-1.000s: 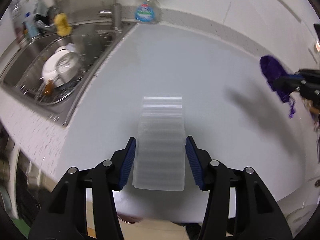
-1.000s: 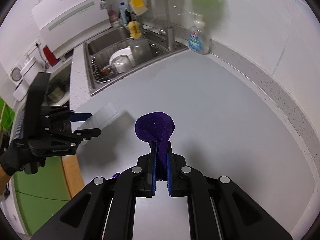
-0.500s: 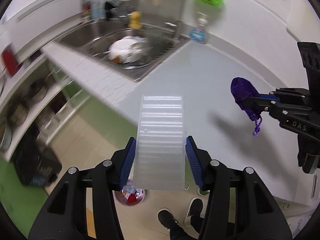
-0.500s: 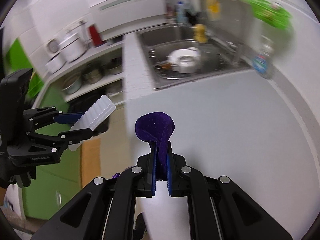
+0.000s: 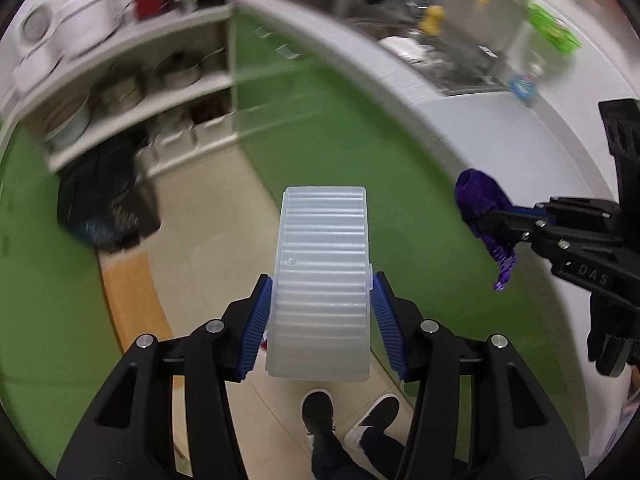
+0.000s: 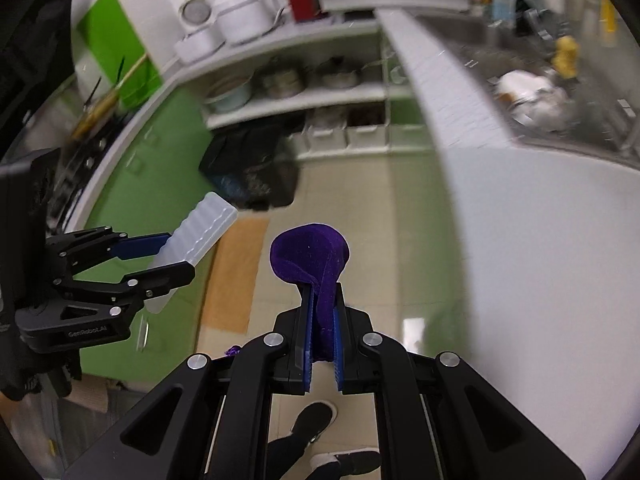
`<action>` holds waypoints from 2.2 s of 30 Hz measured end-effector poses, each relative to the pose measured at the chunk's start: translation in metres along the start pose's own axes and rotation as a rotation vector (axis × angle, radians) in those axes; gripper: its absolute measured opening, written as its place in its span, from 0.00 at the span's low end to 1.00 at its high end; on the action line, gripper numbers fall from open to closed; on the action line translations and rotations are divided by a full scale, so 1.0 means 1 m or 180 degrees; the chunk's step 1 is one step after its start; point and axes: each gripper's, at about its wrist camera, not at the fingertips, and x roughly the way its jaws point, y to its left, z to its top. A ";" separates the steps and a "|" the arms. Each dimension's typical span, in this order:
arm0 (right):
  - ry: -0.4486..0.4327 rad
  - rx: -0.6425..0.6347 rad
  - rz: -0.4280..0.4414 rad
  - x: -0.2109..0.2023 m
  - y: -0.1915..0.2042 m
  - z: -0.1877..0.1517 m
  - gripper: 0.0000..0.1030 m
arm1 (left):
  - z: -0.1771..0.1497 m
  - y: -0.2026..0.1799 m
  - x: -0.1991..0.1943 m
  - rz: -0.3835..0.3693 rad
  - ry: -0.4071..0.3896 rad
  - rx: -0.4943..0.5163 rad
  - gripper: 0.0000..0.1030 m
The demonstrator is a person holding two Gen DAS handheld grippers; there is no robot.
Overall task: Collect trash
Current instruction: 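Carry the clear tray and purple pouch down over the pink bin, then open the right gripper to drop the pouch while the left gripper drops the tray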
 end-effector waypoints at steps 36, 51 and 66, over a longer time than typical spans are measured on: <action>0.1033 -0.0309 0.0090 0.432 -0.004 -0.126 0.78 | -0.203 0.178 0.291 0.0142 0.0483 -0.1014 0.49; 0.0918 0.0009 -0.0171 0.380 -0.032 -0.125 0.94 | -0.183 0.144 0.314 -0.0023 0.0571 -0.0800 0.49; 0.0786 0.0355 -0.0289 0.324 -0.068 -0.149 0.94 | -0.161 0.105 0.391 -0.0155 0.0851 -0.0501 0.50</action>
